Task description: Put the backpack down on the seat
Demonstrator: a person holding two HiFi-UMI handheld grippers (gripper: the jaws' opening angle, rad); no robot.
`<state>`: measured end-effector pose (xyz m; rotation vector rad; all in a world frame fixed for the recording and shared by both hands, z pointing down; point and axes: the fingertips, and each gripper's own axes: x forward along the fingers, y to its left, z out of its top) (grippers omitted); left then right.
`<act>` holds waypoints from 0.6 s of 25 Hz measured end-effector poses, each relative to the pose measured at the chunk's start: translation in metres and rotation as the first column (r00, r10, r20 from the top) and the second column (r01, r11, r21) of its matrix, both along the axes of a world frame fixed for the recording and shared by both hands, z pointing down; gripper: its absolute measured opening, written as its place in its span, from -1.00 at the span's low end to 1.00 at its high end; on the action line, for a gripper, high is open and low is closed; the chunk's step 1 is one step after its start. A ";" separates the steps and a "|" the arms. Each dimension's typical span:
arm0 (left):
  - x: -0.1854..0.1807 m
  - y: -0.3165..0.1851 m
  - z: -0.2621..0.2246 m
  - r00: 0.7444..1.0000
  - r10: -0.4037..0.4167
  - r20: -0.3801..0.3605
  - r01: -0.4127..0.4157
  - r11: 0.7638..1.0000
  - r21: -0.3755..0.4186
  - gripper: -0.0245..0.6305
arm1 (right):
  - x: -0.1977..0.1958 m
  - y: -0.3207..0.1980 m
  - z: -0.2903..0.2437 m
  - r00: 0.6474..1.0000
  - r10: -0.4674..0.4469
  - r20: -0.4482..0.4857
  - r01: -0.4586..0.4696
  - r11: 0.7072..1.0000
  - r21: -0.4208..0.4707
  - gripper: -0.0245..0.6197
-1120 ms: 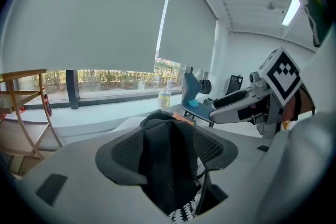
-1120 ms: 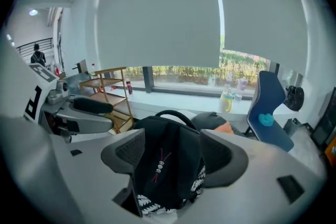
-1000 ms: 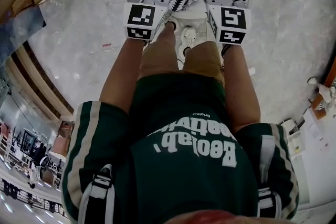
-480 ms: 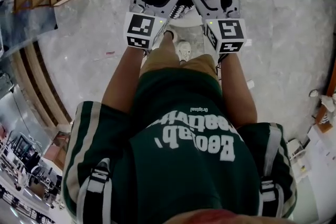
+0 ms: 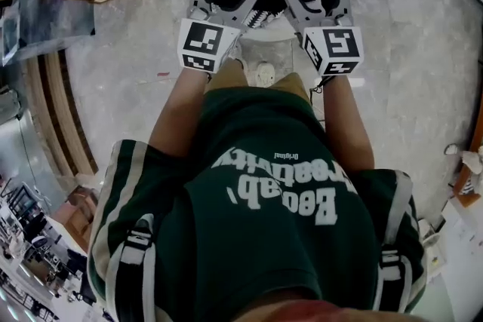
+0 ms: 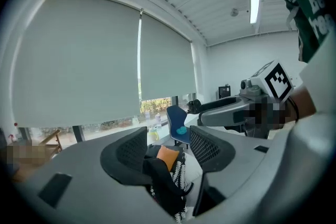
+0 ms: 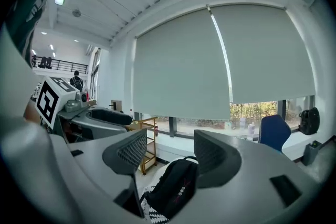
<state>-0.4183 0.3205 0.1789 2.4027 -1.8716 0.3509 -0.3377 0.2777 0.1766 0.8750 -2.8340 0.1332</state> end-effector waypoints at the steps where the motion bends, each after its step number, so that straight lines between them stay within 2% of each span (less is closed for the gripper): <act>1: -0.001 0.006 -0.005 1.000 -0.004 0.005 0.003 1.000 0.004 -0.09 | 0.002 0.005 -0.005 1.000 -0.006 0.002 0.006 1.000 0.008 -0.01; 6: -0.008 0.034 -0.022 1.000 -0.011 0.005 0.011 1.000 0.010 -0.24 | 0.000 0.030 -0.025 1.000 -0.027 0.013 0.026 0.998 0.059 -0.01; 9: -0.017 0.044 -0.032 0.998 -0.027 0.051 0.025 0.999 0.032 -0.55 | -0.005 0.039 -0.036 1.000 -0.024 0.007 0.023 0.995 0.100 -0.04; 10: -0.019 0.047 -0.036 0.997 -0.033 0.068 0.030 0.999 0.042 -0.67 | -0.005 0.041 -0.040 1.000 -0.010 0.001 0.010 0.993 0.115 -0.19; 11: -0.020 0.049 -0.039 0.997 -0.035 0.075 0.032 0.998 0.050 -0.71 | -0.005 0.042 -0.043 1.000 0.003 -0.001 -0.003 0.992 0.126 -0.62; 13: -0.023 0.053 -0.043 0.997 -0.035 0.071 0.030 0.998 0.060 -0.74 | -0.006 0.047 -0.047 1.000 0.004 0.006 -0.005 0.992 0.130 -0.73; 15: -0.027 0.056 -0.046 0.997 -0.044 0.068 0.039 0.997 0.073 -0.86 | -0.009 0.054 -0.048 1.000 -0.015 0.009 0.014 0.991 0.130 -0.81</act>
